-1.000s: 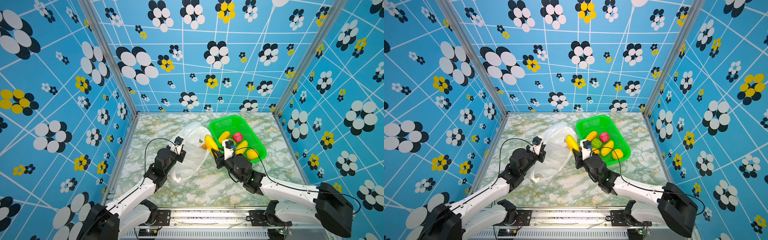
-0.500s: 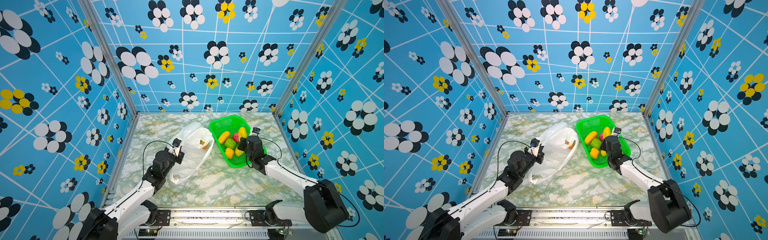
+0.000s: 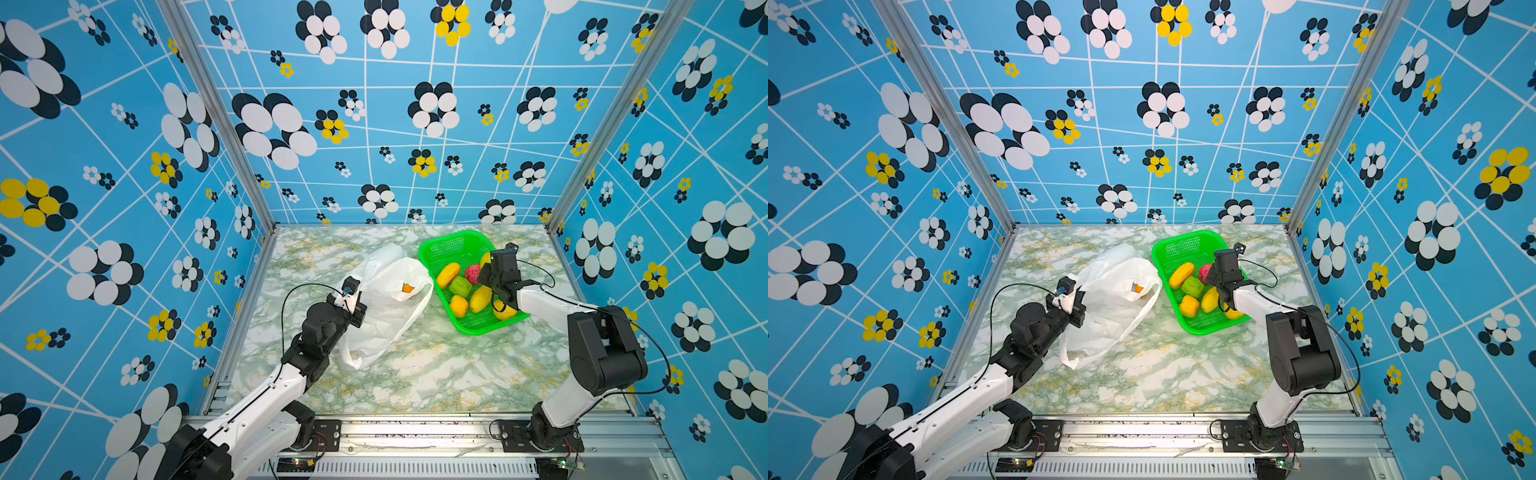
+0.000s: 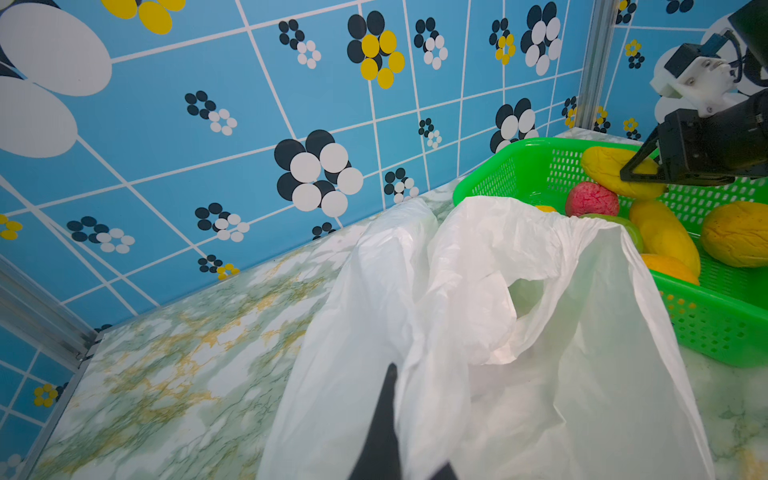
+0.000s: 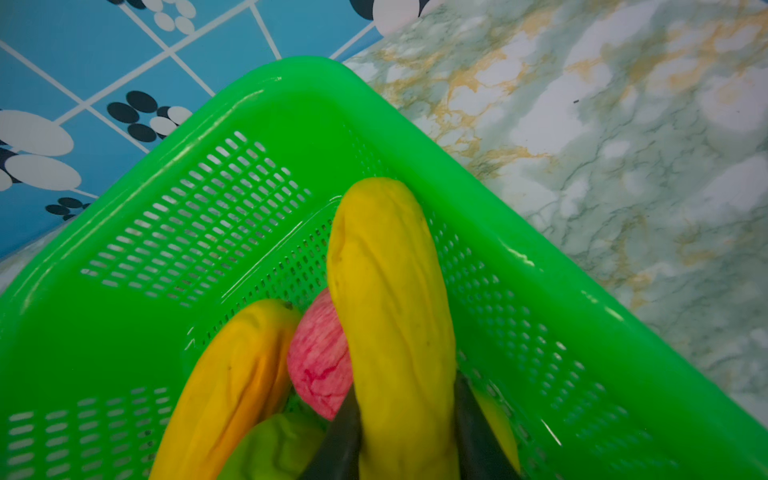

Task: Untie the knot of the plastic bag and take out the fruit
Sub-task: 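Carry the yellow fruit to the basket and release it with the right gripper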

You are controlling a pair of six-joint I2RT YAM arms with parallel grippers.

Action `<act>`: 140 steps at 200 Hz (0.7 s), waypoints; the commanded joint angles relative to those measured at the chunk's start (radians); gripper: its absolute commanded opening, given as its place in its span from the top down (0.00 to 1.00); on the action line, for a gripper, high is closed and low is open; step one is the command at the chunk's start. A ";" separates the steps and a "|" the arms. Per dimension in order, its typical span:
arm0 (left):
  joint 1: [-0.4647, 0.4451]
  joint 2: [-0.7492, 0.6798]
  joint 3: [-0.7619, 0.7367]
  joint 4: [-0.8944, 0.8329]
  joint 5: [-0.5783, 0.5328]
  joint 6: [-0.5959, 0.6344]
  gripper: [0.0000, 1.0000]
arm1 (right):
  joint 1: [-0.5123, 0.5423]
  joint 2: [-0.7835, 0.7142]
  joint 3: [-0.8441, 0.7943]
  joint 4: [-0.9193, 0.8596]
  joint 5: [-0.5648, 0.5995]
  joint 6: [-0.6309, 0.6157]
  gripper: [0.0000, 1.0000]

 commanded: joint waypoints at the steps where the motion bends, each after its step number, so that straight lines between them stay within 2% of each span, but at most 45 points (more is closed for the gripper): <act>1: 0.007 -0.016 -0.019 0.013 0.012 -0.007 1.00 | -0.004 0.058 0.017 -0.081 -0.017 0.002 0.60; 26: 0.007 -0.011 -0.018 0.007 0.021 -0.010 1.00 | -0.007 0.080 0.016 -0.080 0.001 -0.004 0.36; 46: 0.008 -0.024 -0.011 -0.012 0.024 -0.013 1.00 | -0.008 0.070 0.012 -0.080 -0.010 -0.007 0.27; 98: 0.007 -0.014 -0.016 0.007 0.024 -0.013 1.00 | -0.005 -0.049 -0.061 -0.060 -0.001 -0.015 0.21; 140: 0.007 -0.001 -0.013 0.018 0.023 -0.008 1.00 | 0.073 -0.317 -0.209 0.010 0.039 -0.090 0.19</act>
